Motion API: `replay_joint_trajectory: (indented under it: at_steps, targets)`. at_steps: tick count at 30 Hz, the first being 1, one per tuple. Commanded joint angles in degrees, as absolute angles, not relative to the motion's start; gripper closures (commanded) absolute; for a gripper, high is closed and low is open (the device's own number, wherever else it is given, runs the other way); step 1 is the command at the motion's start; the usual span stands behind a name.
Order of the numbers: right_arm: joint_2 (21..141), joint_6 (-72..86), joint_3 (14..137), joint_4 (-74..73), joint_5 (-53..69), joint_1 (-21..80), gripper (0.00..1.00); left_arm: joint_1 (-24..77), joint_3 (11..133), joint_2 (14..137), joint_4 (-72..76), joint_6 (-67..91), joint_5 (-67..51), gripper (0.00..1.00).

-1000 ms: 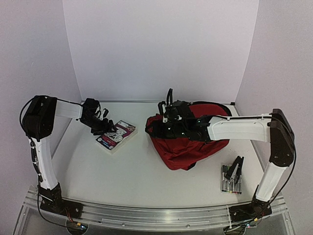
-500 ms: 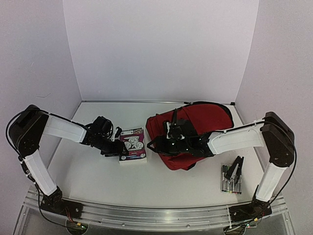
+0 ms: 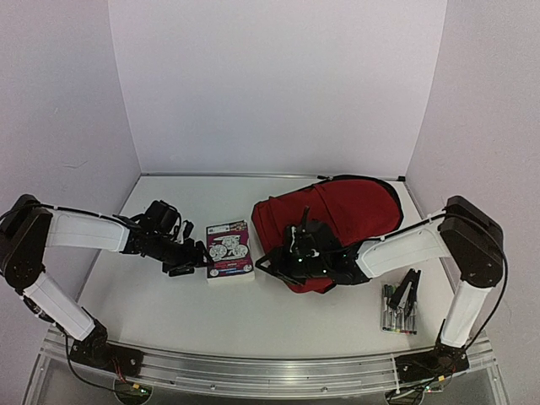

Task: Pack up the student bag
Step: Adjust the book at the center of the board.

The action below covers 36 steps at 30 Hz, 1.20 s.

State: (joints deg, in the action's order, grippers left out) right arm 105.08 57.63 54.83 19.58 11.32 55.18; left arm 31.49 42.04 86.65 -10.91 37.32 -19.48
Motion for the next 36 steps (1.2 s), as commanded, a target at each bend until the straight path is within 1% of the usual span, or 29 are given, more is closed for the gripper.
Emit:
replay_joint_trajectory:
  at_steps: [1, 6, 9, 12, 24, 29, 33, 36]
  targets:
    - [107.7, 59.5, 56.5, 24.5, 12.2, 55.2, 0.56, 29.1, 43.5, 86.5, -9.3, 39.3, -21.1, 0.27]
    - [111.0, 56.0, 61.6, 23.2, 8.7, 55.2, 0.58, 27.5, 43.8, 89.5, -3.0, 42.8, -24.7, 0.29]
    - [113.7, 51.7, 66.2, 16.8, 2.9, 55.2, 0.57, 27.2, 44.0, 91.1, -0.2, 44.2, -25.5, 0.30]
    - [117.1, 49.0, 69.9, 12.4, 0.4, 55.1, 0.56, 27.0, 44.3, 92.7, 2.7, 45.4, -25.7, 0.30]
    - [124.7, 46.3, 77.0, 12.7, 10.1, 55.1, 0.56, 26.6, 45.4, 99.7, 6.9, 47.5, -28.4, 0.33]
    - [127.6, 46.5, 79.8, 13.3, 14.1, 54.5, 0.56, 26.6, 45.4, 101.6, 8.5, 48.2, -29.9, 0.37]
    - [128.7, 46.8, 81.2, 14.8, 16.5, 54.4, 0.58, 26.6, 45.1, 102.7, 10.4, 49.6, -31.1, 0.37]
    - [129.0, 47.3, 82.0, 16.2, 18.1, 54.4, 0.60, 26.6, 44.5, 103.3, 11.6, 50.8, -31.9, 0.40]
